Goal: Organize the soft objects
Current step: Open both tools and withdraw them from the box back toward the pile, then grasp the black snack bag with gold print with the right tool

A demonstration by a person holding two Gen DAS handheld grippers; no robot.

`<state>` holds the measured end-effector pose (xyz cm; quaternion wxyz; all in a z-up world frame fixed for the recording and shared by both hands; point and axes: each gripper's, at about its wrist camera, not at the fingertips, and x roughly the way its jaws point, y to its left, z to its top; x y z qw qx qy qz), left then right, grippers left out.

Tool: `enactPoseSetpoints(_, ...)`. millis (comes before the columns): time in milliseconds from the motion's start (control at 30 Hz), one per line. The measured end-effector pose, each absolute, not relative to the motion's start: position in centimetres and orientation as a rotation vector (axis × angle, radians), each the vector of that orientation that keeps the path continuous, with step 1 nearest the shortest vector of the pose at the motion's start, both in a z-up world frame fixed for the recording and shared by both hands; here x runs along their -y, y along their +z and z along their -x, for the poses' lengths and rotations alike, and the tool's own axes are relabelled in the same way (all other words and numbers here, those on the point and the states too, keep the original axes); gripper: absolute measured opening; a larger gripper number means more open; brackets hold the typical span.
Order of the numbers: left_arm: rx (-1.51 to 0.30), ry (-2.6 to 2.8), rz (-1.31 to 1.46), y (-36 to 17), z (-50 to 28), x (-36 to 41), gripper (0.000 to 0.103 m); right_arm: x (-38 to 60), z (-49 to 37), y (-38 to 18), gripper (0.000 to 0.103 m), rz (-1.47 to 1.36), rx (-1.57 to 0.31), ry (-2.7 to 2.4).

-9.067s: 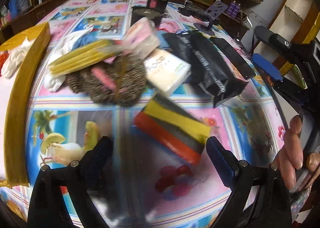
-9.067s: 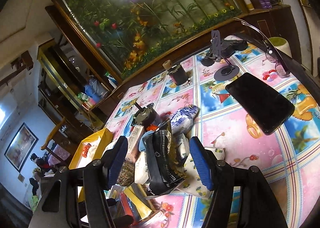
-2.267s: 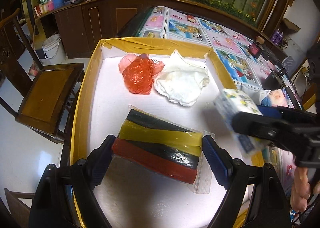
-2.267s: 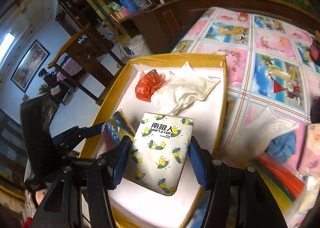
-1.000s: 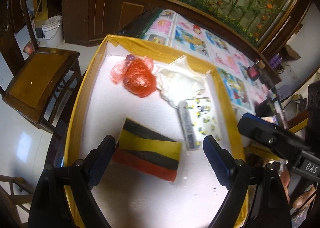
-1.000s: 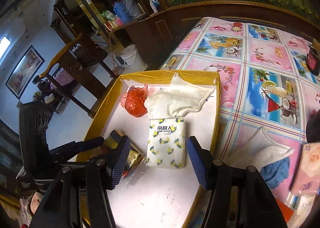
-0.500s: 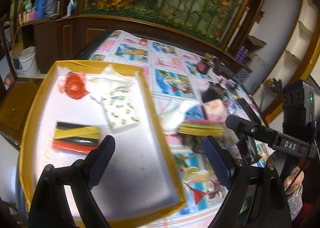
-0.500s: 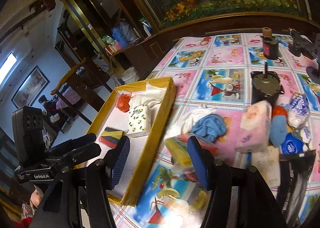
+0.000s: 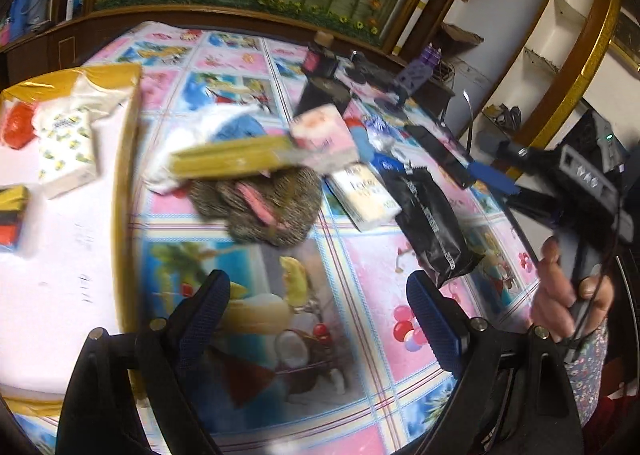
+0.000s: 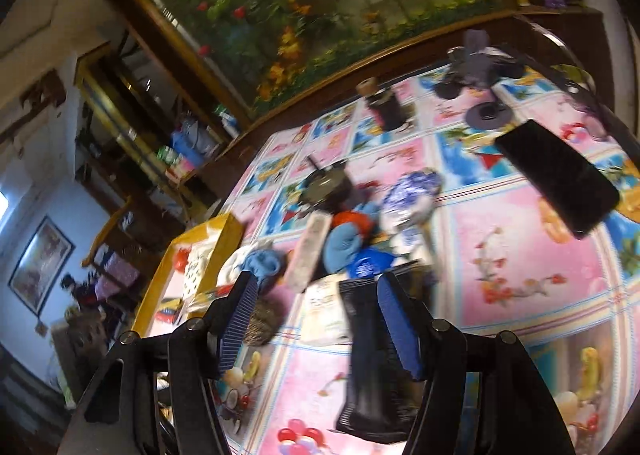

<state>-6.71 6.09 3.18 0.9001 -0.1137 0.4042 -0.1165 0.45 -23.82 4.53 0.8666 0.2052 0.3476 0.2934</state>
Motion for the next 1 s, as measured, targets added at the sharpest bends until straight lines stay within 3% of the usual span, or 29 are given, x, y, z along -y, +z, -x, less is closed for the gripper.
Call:
enactPoseSetpoints(100, -0.815, -0.24, 0.179, 3.1, 6.7, -4.6, 0.092, 24.6, -0.4, 4.3, 0.071, -0.383, -0.765, 0.58)
enactPoseSetpoints(367, -0.78, -0.247, 0.215, 3.3, 7.2, -5.5, 0.092, 18.9, -0.5, -1.0, 0.071, -0.103, -0.954, 0.51)
enactPoseSetpoints(433, -0.786, -0.248, 0.204, 3.2, 7.2, -5.3, 0.092, 17.7, -0.1, -0.9, 0.071, -0.02, -0.926, 0.493)
enactPoseSetpoints(467, -0.785, -0.252, 0.202, 3.2, 7.2, -5.2, 0.092, 17.4, 0.0, -0.9, 0.066, -0.002, -0.911, 0.486)
enactPoseSetpoints(500, -0.785, -0.257, 0.202, 3.3, 7.2, -5.2, 0.092, 17.5, 0.0, -1.0, 0.037, 0.0, -0.902, 0.469)
enactPoseSetpoints(567, -0.781, -0.27, 0.204, 3.3, 7.3, -5.2, 0.092, 18.1, -0.1, -0.7, 0.031, -0.03, -0.898, 0.468)
enactPoseSetpoints(1000, -0.782, -0.272, 0.194, 3.4, 7.5, -5.1, 0.092, 16.0, 0.6, 0.5, 0.029, -0.011, -0.909, 0.538)
